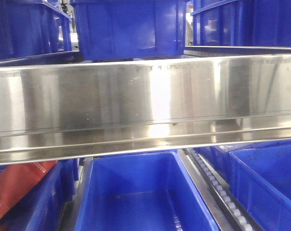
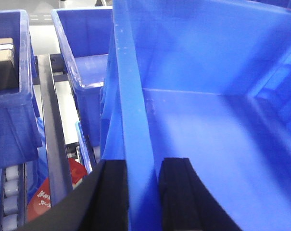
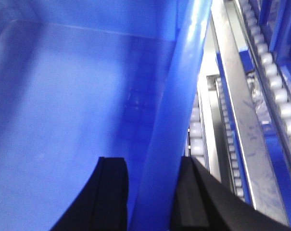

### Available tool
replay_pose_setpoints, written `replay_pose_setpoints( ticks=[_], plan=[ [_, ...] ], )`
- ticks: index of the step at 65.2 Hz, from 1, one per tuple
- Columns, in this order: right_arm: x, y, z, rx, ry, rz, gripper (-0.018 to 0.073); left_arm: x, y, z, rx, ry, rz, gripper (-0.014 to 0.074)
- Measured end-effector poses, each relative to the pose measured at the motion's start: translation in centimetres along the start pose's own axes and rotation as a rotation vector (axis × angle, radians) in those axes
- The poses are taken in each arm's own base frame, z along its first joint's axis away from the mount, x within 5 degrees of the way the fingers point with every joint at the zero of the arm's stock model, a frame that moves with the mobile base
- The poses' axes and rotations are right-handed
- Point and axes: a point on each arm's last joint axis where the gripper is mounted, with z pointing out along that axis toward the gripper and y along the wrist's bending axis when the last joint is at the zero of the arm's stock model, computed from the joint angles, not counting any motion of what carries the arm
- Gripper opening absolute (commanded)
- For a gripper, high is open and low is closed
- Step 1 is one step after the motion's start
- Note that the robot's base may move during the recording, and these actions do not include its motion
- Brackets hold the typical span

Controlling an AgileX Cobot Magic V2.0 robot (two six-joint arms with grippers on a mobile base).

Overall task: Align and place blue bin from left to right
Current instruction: 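Drive up to the rack holding the blue bin above its upper shelf, then lower the blue bin onto the upper shelf beside the other bins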

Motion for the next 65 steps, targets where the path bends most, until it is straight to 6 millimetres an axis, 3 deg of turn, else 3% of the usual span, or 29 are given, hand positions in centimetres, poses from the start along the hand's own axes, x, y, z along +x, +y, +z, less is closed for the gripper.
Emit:
replay_pose_setpoints(
  ticks=[38,51,65],
  plan=[
    [-0.2,0.1,0.0,-0.006,-0.026,0.000,-0.0151,0.0,-0.1,0.0,0.011,0.001,-0.009,-0.0111],
    [-0.4,-1.4,0.0,0.024,-0.017,0.009,-0.0151,0.7,-0.7,0.1,0.082,0.079,-0.069,-0.0111],
    [-0.3,-2.5,1.6,0.061,0.011,-0.047,-0.0151,2.7,-1.4,2.4,0.088,0.232,-0.065,-0.0111]
  ],
)
